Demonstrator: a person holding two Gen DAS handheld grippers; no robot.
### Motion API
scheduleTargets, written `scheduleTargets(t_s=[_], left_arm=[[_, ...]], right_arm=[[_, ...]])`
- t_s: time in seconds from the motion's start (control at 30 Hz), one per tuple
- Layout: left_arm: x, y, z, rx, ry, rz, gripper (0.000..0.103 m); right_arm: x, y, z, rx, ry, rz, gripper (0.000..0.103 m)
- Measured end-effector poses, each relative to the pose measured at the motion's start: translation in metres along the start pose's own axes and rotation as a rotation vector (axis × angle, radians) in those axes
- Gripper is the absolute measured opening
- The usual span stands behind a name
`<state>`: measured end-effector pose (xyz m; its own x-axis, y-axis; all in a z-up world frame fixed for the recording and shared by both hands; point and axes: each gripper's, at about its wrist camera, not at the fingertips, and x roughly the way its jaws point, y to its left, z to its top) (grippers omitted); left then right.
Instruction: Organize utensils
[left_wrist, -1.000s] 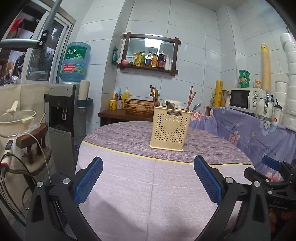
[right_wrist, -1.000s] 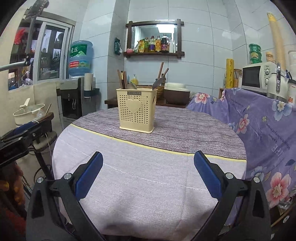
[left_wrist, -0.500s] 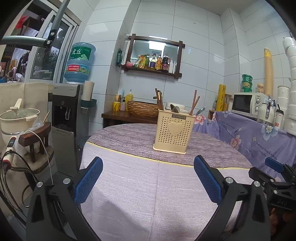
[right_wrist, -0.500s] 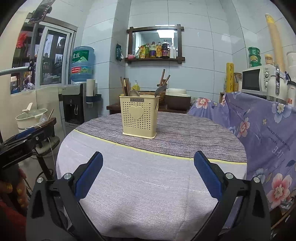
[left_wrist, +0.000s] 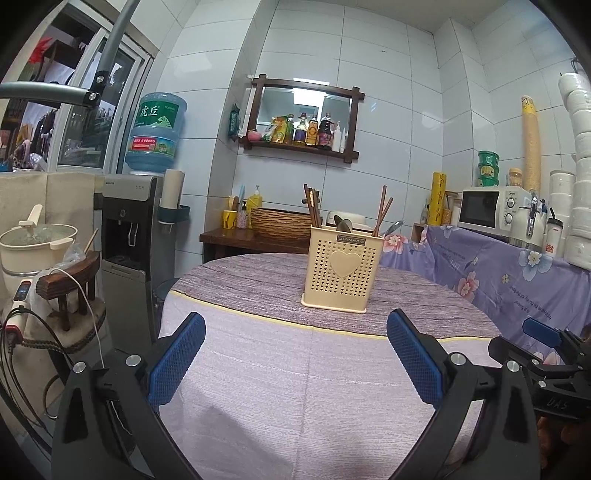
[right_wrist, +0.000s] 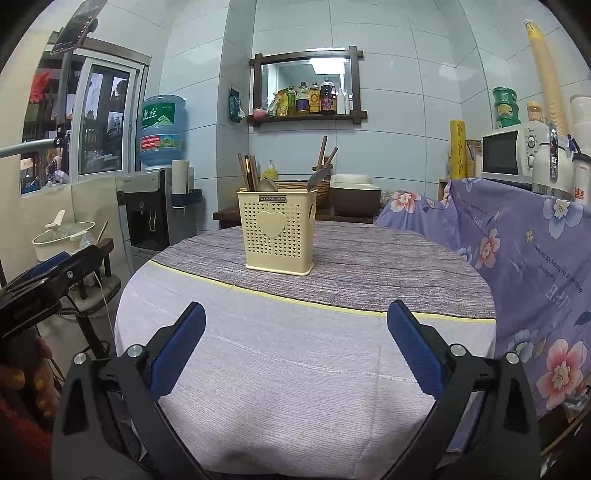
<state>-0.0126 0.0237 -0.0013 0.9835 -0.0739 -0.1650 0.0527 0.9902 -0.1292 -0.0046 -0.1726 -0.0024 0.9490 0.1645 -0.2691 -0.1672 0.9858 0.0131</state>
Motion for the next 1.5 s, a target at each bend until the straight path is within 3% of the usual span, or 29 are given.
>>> scheduleTargets(t_s=[1.5], left_arm=[[0.0031,0.0033,0.0018,0.003,0.020,-0.006,0.098]], right_arm=[[0.0053,0.0060,-0.0016,0.022,0.022,0.006,0.097]])
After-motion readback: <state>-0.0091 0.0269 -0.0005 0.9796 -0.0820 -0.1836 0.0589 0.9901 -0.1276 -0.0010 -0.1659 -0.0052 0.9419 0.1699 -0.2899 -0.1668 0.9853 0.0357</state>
